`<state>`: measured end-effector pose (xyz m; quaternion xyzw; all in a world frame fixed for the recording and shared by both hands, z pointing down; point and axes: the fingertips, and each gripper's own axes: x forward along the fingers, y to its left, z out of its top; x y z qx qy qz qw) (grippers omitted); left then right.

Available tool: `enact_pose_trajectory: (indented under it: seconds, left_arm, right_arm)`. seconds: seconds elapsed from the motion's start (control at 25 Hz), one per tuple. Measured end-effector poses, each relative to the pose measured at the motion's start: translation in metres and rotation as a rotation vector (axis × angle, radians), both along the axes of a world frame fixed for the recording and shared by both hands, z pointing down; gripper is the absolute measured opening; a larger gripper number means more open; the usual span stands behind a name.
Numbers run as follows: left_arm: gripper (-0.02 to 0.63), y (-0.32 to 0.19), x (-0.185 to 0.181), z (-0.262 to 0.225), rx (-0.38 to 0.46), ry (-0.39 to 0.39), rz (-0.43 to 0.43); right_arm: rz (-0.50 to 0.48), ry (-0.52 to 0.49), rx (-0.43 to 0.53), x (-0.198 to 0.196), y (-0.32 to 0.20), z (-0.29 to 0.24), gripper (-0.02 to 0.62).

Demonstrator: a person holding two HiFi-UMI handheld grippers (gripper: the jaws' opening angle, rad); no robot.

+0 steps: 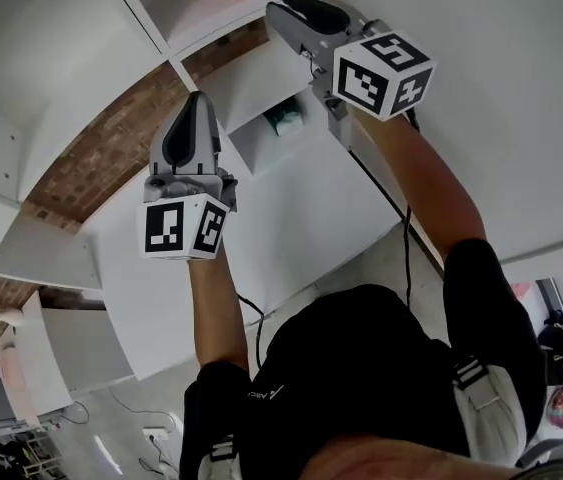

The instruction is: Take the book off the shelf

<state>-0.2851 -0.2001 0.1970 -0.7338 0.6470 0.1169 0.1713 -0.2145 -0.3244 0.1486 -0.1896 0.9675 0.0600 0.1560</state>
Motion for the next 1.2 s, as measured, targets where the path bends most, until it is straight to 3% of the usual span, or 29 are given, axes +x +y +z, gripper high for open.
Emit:
enact_pose_trajectory:
  seconds: [0.28, 0.56, 0.92, 1.2]
  left_arm:
    - [-0.003, -0.034, -0.025, -0.011, 0.020, 0.033, 0.025]
    - [-0.003, -0.056, -0.047, -0.014, 0.016, 0.049, -0.010]
    - [-0.003, -0.066, -0.063, -0.010, 0.010, 0.051, -0.049]
    - [-0.003, -0.070, -0.067, -0.008, 0.005, 0.049, -0.047]
  right_arm:
    - [0.042, 0.057, -0.010, -0.038, -0.049, -0.030, 0.219]
    - [0.053, 0.150, -0.045, -0.080, -0.098, -0.036, 0.289]
    - [0.043, 0.263, -0.076, -0.131, -0.132, -0.034, 0.302]
    - [0.057, 0.330, -0.071, -0.144, -0.137, -0.033, 0.280]
